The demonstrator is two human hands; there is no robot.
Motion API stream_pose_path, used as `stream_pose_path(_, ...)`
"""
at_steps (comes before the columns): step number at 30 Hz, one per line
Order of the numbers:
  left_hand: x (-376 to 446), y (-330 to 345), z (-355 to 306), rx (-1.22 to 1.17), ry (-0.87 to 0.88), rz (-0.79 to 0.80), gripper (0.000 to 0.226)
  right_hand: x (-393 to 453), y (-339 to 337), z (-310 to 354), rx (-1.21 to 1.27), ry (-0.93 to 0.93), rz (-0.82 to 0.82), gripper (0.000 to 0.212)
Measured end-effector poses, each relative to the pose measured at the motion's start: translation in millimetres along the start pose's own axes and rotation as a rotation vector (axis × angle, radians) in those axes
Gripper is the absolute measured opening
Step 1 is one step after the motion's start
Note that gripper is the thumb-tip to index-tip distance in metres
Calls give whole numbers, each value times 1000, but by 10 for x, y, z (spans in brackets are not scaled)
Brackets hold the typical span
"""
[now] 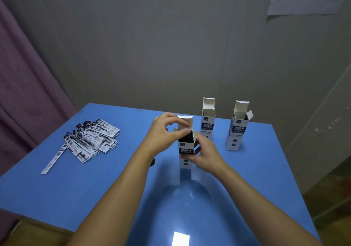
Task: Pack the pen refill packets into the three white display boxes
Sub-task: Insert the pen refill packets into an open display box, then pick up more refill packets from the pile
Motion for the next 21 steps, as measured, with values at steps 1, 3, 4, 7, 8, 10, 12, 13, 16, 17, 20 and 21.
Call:
stream_pose_path(1,21,8,13,27,-2,-4,6,12,10,-5,-5,5,-1,57)
stream_pose_path(3,59,31,58,91,-9,0,5,36,22,-4,-9,14,-1,58)
stream_pose_path(4,76,31,90,73,-12,1,6,49,28,-8,-11,21,0,58)
stream_pose_path(7,102,-2,161,-41,3,-20,9,85,19,-35,2,70,-4,59)
stream_pose_path(8,97,-19,194,-60,12,-38,10,101,8,-46,8,93,-9,59)
stream_pose_path(10,89,-49,289,-103,13,-89,10,137,-26,-62,13,142,-12,55)
stream_pose_path(12,88,-88,421,-156,-5,-150,9,177,-57,-62,-2,178,11,54)
stream_pose_path(13,90,-106,494,-174,-20,-178,10,193,-61,-66,-12,190,30,55)
stream_pose_path(16,93,-142,727,-191,-88,-227,11,215,-61,-108,-48,244,67,56)
stream_pose_path(17,87,-146,802,-180,-114,-231,11,222,-64,-127,-53,265,69,56)
stream_pose_path(20,64,-160,1019,-86,-147,-203,14,257,-78,-136,-81,286,83,57)
stream_pose_path(21,53,-167,1084,-48,-158,-191,14,268,-73,-152,-82,291,94,57)
Point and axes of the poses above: each hand's wrist, its own x-axis towards the middle knuckle, its own y-axis out of the palm, z = x × y, the point moved 3 cm from there along x, towards the middle knuckle, and after that the axes turned 2 degrees about x, right-handed, at the moved point
